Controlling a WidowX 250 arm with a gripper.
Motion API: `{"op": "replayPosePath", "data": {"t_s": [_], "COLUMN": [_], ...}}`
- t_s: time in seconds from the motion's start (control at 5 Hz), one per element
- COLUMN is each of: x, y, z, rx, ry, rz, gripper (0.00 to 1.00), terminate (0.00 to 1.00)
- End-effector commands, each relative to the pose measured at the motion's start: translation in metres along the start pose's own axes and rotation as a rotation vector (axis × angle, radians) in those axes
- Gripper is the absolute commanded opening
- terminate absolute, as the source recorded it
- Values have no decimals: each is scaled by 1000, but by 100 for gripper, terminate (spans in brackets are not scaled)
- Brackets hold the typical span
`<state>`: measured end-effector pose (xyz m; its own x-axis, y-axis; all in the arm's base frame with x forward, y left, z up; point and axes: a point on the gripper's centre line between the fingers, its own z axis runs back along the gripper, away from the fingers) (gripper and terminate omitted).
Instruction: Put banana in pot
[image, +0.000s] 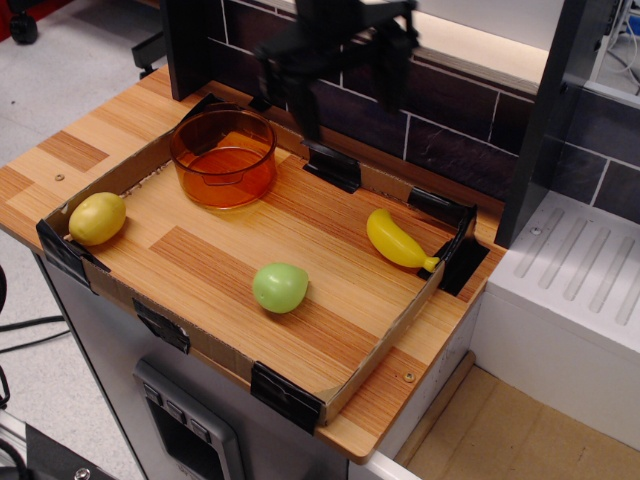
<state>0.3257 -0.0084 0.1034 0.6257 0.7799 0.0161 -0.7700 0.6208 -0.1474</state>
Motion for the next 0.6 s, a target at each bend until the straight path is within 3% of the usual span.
{"op": "replayPosePath", "data": {"t_s": [0.0,0.4], "x": [-14,-19], "y": [-15,-14], "z": [-14,-42], "rx": [54,77], "ry": [-13,-52], "rz": [125,177], "gripper": [100,100], "terminate": [0,0]}}
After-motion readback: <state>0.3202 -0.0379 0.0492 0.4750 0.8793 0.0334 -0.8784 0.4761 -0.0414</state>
